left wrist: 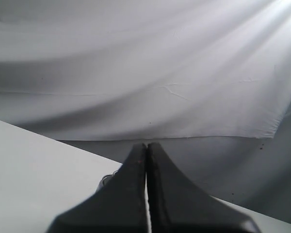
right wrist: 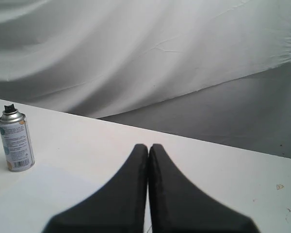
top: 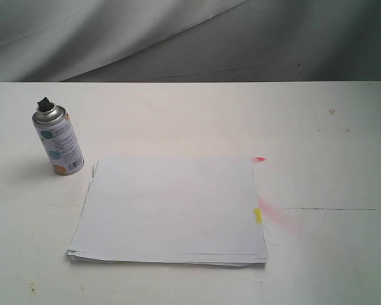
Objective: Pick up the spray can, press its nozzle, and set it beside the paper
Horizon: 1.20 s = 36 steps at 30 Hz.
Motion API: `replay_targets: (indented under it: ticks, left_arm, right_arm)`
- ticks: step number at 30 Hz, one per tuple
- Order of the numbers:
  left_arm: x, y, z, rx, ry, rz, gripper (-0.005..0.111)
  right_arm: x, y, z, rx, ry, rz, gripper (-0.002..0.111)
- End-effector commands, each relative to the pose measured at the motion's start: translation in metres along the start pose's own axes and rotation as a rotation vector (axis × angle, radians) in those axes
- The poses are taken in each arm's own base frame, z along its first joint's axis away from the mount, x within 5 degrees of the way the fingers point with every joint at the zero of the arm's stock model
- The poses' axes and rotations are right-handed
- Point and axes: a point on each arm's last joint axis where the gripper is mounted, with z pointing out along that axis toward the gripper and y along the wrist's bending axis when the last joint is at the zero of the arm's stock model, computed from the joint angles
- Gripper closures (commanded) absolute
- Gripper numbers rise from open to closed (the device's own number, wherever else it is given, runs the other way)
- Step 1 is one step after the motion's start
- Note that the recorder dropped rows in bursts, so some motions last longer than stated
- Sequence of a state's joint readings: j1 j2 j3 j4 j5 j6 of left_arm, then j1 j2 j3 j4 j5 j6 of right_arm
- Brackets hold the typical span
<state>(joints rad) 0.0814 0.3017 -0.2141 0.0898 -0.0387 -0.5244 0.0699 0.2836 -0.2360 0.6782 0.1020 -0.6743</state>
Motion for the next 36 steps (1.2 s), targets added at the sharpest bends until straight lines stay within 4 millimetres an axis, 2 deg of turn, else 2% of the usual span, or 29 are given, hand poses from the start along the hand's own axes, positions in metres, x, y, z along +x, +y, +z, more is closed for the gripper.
replay_targets:
  ticks: [1,5,12,20,24,30,36]
  left_arm:
    - [0.0,0.0,0.0,0.005,-0.006,0.0,0.106]
    - [0.0,0.0,0.0,0.005,-0.006,0.0,0.106]
    - [0.0,0.0,0.0,0.005,-0.006,0.0,0.106]
    - [0.0,0.0,-0.002,0.008,-0.014,0.0,0.106]
    - [0.0,0.0,-0.002,0.008,-0.014,0.0,0.106]
    - [0.0,0.0,-0.002,0.008,-0.014,0.0,0.106]
    - [0.0,0.0,-0.002,0.008,-0.014,0.0,0.106]
  right_arm:
    - [-0.001,-0.002,-0.005,0.035,-0.033,-0.092,0.108]
    - [0.005,-0.006,-0.016,0.114,-0.077,-0.091,0.108]
    - [0.033,-0.015,-0.03,0.338,-0.142,0.03,0.108]
    - [0.038,-0.014,-0.028,0.334,-0.083,-0.014,0.108]
    - [0.041,-0.015,-0.028,0.334,-0.087,0.041,0.108]
    - [0.062,-0.021,-0.026,0.397,-0.032,0.118,0.108]
    - [0.073,-0.022,-0.026,0.409,0.061,0.049,0.108]
